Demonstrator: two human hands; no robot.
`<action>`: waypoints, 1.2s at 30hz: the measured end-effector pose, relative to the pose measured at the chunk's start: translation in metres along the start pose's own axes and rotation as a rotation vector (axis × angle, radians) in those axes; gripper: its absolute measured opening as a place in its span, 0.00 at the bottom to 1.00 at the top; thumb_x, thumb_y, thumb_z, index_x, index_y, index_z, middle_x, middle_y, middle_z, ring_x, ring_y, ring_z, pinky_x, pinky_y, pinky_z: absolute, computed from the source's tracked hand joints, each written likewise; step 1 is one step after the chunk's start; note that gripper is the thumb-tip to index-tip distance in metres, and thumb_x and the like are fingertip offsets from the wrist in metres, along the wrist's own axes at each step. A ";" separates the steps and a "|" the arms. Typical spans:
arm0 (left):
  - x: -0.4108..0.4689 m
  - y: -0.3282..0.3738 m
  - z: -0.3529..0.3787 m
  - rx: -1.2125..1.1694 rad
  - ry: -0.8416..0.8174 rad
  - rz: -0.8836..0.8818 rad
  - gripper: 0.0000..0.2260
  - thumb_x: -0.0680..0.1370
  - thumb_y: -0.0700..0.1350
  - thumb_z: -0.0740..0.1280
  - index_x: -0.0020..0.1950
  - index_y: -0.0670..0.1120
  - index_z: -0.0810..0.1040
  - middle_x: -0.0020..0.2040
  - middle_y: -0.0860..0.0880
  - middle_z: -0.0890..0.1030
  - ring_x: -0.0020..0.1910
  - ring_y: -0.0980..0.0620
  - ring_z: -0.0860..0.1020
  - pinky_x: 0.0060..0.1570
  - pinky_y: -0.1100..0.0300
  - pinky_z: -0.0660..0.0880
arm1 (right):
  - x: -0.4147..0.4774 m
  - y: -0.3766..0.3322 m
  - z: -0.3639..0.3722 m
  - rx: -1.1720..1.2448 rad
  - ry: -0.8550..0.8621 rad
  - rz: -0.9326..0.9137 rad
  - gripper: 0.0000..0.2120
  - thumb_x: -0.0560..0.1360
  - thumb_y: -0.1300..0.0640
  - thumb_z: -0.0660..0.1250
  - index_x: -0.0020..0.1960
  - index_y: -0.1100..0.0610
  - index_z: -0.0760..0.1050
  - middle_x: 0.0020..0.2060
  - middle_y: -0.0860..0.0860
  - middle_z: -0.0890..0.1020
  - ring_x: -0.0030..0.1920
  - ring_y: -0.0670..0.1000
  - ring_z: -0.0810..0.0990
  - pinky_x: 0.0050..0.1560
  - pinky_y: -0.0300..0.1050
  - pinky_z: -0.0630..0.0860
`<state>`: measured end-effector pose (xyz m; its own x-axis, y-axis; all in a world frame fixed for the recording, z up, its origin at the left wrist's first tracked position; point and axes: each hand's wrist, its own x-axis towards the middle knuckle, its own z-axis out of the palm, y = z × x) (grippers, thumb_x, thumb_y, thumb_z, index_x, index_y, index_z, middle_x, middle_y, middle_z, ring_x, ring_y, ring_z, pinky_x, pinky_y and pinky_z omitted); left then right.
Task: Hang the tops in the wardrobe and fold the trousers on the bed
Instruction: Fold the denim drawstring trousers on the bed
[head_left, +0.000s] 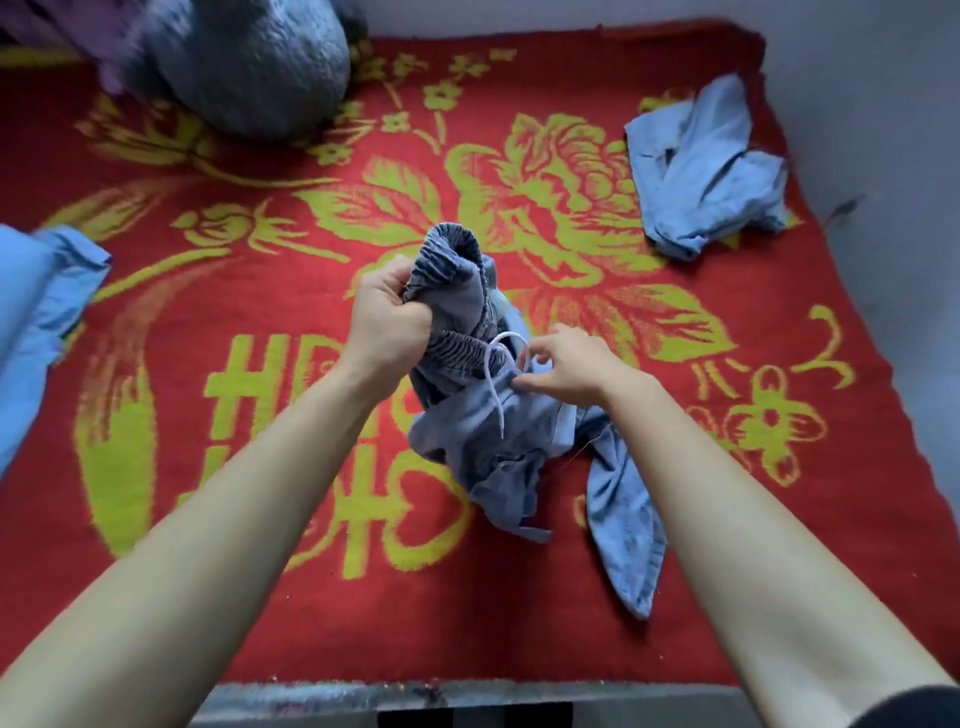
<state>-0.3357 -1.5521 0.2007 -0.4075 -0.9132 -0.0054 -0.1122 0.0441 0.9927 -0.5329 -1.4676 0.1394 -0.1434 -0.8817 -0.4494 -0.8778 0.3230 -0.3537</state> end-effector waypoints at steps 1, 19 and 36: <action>0.005 0.015 -0.004 -0.028 0.006 -0.003 0.22 0.62 0.31 0.55 0.46 0.45 0.82 0.45 0.40 0.79 0.44 0.47 0.75 0.46 0.51 0.74 | -0.006 0.000 -0.008 -0.068 -0.034 0.017 0.11 0.71 0.37 0.70 0.49 0.41 0.79 0.46 0.48 0.73 0.50 0.53 0.72 0.56 0.51 0.70; 0.028 0.250 -0.062 0.141 0.010 0.327 0.15 0.66 0.30 0.58 0.43 0.41 0.81 0.46 0.33 0.79 0.46 0.46 0.76 0.53 0.43 0.75 | -0.061 -0.117 -0.195 0.281 0.721 0.010 0.16 0.72 0.37 0.57 0.47 0.48 0.75 0.44 0.56 0.84 0.48 0.63 0.80 0.40 0.48 0.67; 0.072 0.322 -0.118 0.541 0.516 0.220 0.13 0.76 0.37 0.63 0.60 0.41 0.75 0.57 0.43 0.80 0.57 0.44 0.78 0.54 0.60 0.71 | -0.171 -0.118 -0.335 -0.324 1.154 -0.090 0.32 0.68 0.33 0.69 0.57 0.57 0.71 0.34 0.54 0.81 0.36 0.60 0.82 0.38 0.50 0.77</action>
<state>-0.2939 -1.6511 0.5340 -0.0134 -0.9278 0.3727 -0.5581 0.3162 0.7671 -0.5580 -1.4702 0.5322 -0.2550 -0.7382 0.6245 -0.9560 0.2892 -0.0486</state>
